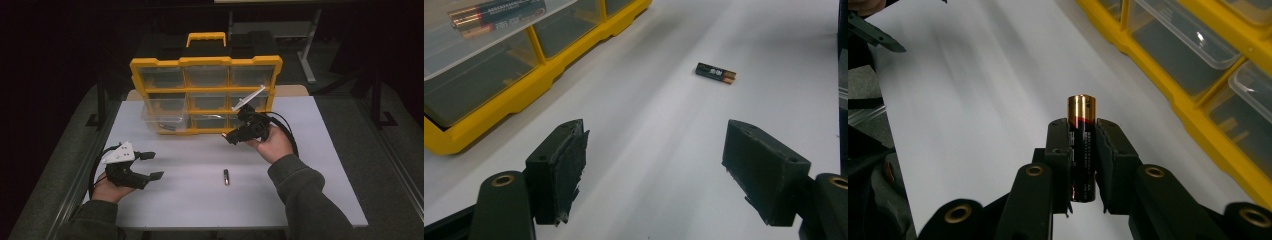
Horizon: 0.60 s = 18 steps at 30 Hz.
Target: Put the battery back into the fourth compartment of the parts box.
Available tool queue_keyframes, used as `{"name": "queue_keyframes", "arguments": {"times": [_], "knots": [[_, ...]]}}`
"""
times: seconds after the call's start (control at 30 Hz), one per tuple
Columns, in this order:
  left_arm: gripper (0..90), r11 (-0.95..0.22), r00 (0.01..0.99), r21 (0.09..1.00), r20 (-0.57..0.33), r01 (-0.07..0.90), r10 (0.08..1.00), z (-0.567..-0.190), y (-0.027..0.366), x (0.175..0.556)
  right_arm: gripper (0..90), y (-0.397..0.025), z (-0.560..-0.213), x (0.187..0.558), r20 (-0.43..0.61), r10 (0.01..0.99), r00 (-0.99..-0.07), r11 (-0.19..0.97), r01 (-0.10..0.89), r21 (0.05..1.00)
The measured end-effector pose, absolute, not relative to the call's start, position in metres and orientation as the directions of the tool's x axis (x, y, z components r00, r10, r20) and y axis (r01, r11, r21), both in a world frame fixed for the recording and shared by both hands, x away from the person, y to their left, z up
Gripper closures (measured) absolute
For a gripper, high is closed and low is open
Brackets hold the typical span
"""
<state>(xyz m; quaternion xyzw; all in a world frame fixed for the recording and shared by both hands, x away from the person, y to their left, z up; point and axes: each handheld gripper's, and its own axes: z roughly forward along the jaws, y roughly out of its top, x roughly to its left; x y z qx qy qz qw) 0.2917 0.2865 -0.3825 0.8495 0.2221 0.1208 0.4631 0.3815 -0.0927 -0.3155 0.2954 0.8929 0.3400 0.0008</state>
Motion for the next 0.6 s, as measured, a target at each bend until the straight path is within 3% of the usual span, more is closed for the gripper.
{"name": "queue_keyframes", "arguments": {"times": [0.6], "knots": [[24.9,-0.472,0.871,0.839,-0.006,0.271,0.49,-0.382,0.287,0.292,76.0,-0.082,-0.29,0.391,0.154,0.503,-0.85,0.62,0.48,0.621]]}}
